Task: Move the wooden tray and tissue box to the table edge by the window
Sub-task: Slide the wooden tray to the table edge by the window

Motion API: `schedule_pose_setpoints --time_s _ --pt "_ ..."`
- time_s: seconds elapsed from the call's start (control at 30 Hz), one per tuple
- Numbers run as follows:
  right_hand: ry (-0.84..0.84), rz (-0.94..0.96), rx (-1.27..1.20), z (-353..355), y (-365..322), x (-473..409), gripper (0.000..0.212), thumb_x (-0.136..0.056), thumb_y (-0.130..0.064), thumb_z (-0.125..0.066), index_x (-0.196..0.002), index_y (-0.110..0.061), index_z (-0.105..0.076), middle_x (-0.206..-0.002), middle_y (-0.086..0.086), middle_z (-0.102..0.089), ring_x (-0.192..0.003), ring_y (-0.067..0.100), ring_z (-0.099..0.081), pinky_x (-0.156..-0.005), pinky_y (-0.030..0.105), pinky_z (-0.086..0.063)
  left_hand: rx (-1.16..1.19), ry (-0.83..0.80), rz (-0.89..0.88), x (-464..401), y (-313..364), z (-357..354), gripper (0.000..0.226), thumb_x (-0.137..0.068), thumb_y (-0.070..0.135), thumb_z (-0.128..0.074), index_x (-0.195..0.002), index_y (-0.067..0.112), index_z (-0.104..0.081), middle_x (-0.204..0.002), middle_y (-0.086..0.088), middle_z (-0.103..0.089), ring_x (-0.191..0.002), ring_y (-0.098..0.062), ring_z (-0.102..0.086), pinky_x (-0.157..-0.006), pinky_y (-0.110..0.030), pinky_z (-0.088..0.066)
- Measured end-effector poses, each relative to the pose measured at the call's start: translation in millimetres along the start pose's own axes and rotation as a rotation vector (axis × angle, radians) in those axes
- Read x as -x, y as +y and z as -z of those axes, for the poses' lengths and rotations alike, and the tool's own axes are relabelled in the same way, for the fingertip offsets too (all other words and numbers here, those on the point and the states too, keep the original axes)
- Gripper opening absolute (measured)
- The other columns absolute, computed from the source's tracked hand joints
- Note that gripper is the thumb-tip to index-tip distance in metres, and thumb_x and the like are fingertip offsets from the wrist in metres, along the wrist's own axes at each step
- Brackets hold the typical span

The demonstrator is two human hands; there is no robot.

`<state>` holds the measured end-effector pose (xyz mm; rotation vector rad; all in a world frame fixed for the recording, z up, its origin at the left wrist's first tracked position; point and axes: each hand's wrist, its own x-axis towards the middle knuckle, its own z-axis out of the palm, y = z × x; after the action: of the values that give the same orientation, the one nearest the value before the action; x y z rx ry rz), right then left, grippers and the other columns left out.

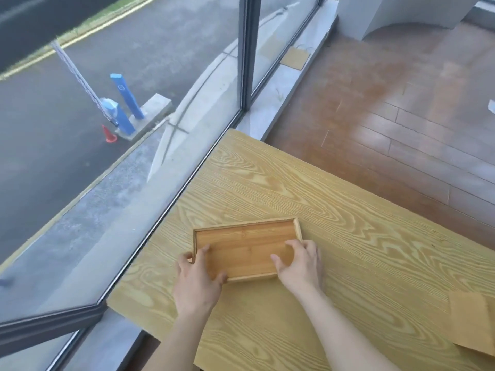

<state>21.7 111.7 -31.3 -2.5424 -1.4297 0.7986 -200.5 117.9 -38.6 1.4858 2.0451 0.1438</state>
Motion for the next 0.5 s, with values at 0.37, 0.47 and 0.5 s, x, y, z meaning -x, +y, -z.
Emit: schedule_pose_setpoints --time_s 0.37,0.47,0.5 --pt "-0.057 0.338 0.128 -20.5 -117.9 -70.5 0.052 -0.086 -0.059 -0.069 -0.130 -0.033 -0.061 -0.143 0.006 -0.049 -0.131 0.028 -0.040 -0.111 0.043 -0.037 0.084 0.037 0.201 -15.5 -40.4 18.6 0.075 -0.083 0.054 -0.071 -0.149 0.036 -0.039 -0.143 -0.008 -0.031 -0.135 -0.028 -0.041 -0.096 -0.041 -0.049" --pt "-0.083 0.403 0.149 -23.8 -137.6 -82.3 0.053 -0.085 -0.059 -0.070 -0.130 -0.033 -0.060 -0.148 0.007 -0.047 -0.137 0.028 -0.038 -0.115 0.044 -0.032 0.066 0.043 0.232 -18.0 -41.2 20.4 0.077 -0.083 0.059 -0.068 -0.150 0.035 -0.037 -0.141 -0.009 -0.034 -0.129 -0.029 -0.048 -0.092 -0.042 -0.051" --pt "-0.096 0.414 0.150 -25.9 -142.9 -85.7 0.053 -0.085 -0.059 -0.070 -0.130 -0.033 -0.060 -0.150 0.007 -0.046 -0.138 0.029 -0.037 -0.115 0.044 -0.031 0.057 0.040 0.241 -19.2 -42.0 21.0 0.078 -0.083 0.061 -0.066 -0.150 0.036 -0.037 -0.139 -0.008 -0.034 -0.126 -0.029 -0.051 -0.090 -0.042 -0.053"
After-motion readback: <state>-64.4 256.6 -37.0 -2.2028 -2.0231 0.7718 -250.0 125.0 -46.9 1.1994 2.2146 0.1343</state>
